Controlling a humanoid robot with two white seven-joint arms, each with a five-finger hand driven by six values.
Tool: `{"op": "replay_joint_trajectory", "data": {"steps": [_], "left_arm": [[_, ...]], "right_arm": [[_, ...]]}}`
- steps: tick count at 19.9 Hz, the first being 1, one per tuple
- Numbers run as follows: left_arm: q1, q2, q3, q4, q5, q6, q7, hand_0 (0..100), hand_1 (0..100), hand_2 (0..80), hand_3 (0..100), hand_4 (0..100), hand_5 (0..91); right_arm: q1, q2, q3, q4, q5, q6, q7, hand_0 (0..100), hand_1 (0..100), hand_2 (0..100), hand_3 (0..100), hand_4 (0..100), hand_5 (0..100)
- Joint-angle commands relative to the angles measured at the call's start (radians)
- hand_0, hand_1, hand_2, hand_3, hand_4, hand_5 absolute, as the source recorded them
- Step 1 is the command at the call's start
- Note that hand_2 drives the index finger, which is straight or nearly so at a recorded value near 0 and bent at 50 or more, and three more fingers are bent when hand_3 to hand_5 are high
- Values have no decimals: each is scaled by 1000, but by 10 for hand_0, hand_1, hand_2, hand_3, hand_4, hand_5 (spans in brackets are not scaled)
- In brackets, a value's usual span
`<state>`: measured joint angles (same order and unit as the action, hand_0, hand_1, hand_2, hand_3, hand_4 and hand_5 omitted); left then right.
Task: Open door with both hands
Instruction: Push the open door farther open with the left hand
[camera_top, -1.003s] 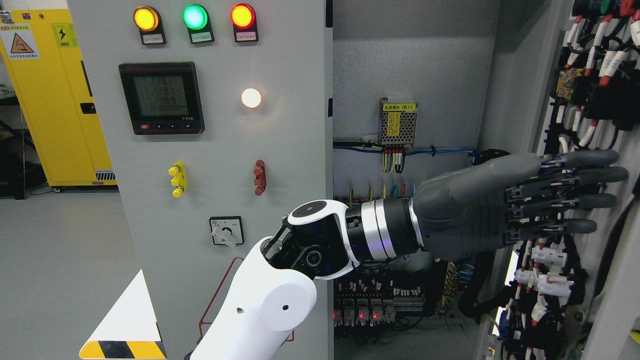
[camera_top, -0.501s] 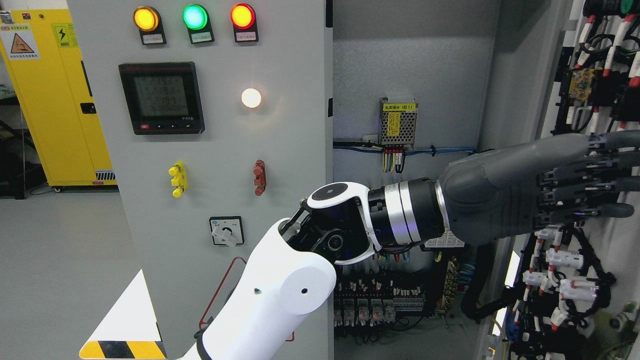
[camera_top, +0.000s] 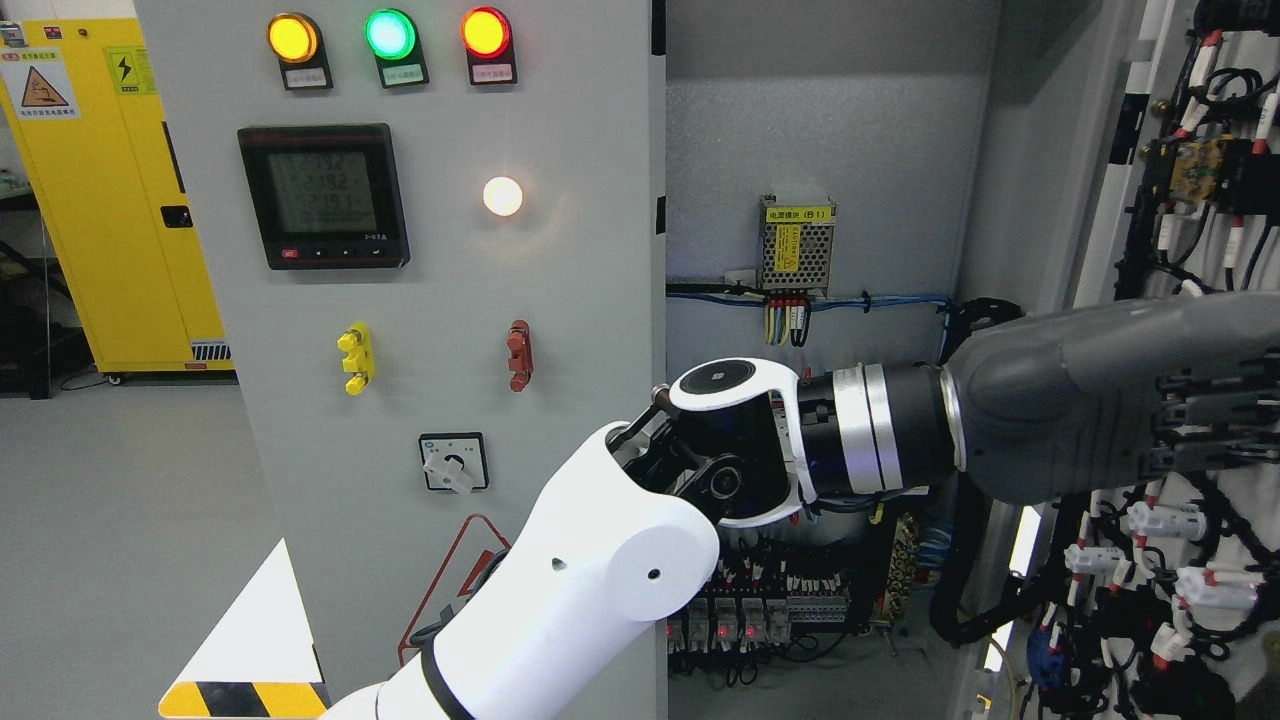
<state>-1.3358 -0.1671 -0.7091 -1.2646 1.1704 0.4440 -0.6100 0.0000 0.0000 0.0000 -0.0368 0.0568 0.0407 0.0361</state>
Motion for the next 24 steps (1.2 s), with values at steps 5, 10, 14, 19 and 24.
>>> {"op": "replay_joint_trajectory", "data": {"steps": [5, 10, 14, 19, 24], "left_arm": [[-59, -15, -113, 80, 38, -39, 1, 120, 556, 0, 0, 0, 0], [-59, -14, -115, 79, 35, -37, 1, 120, 556, 0, 0, 0, 0], [-52, -11, -101, 62, 32, -36, 1, 120, 556, 0, 0, 0, 0], [-28, -3, 3, 48, 28, -24, 1, 120, 556, 0, 0, 0, 0], [29, 75, 33, -56, 23, -25, 3, 120, 556, 0, 0, 0, 0]], "right_arm": [[-28, 32, 8, 0, 0, -1, -1, 0, 500, 40, 0, 0, 0], [-28, 32, 8, 0, 0, -1, -1, 0, 500, 40, 0, 0, 0], [-28, 32, 8, 0, 0, -1, -1, 0, 500, 40, 0, 0, 0], [-28, 32, 6, 0, 0, -1, -1, 0, 500, 40, 0, 0, 0], [-28, 32, 8, 0, 0, -1, -1, 0, 500, 40, 0, 0, 0]]}}
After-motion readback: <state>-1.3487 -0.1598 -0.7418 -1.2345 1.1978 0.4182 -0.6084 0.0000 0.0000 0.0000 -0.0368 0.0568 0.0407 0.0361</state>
